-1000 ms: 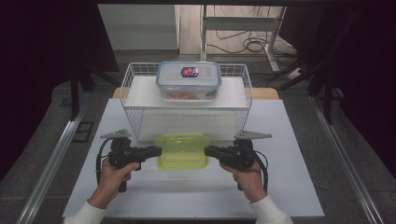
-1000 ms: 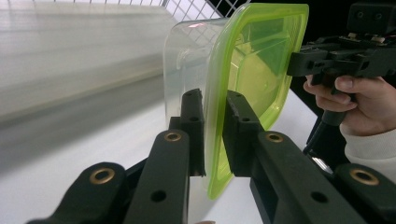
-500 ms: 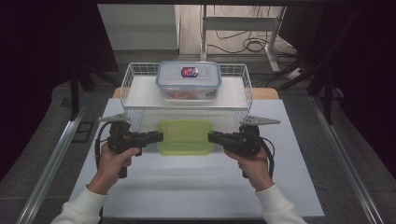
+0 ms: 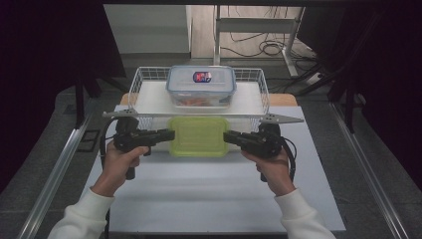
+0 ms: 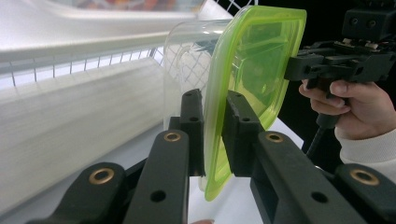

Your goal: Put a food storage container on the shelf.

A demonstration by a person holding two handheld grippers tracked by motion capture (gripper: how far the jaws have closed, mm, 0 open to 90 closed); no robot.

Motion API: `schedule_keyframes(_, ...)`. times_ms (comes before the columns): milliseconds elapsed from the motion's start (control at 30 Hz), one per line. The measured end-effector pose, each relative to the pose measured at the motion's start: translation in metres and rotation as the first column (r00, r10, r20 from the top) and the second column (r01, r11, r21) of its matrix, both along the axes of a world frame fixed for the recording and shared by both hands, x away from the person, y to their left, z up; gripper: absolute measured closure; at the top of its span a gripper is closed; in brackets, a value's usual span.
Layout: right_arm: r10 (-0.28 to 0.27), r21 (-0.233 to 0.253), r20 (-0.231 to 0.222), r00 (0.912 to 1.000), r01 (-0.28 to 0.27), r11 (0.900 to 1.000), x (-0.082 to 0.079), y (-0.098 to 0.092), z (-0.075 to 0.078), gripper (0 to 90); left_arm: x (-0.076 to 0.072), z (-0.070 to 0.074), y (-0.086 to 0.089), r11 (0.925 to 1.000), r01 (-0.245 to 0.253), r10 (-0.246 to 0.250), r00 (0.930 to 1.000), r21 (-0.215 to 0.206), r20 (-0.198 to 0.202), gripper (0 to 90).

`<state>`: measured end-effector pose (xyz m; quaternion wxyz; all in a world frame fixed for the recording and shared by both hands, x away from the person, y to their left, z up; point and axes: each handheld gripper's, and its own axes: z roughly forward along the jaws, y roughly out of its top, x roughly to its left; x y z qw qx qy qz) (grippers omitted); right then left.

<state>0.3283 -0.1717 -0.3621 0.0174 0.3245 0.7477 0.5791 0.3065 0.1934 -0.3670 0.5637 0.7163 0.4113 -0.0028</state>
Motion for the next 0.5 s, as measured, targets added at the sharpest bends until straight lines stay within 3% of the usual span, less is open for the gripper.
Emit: schedule_keyframes(500,0.002,0.004,0.035,0.9994,-0.002,1.0,0.009,0.006,0.028,80.5,0.009,0.026,0.006,1.0,-0.004,0.004,0.9995,0.0,0.032,79.5)
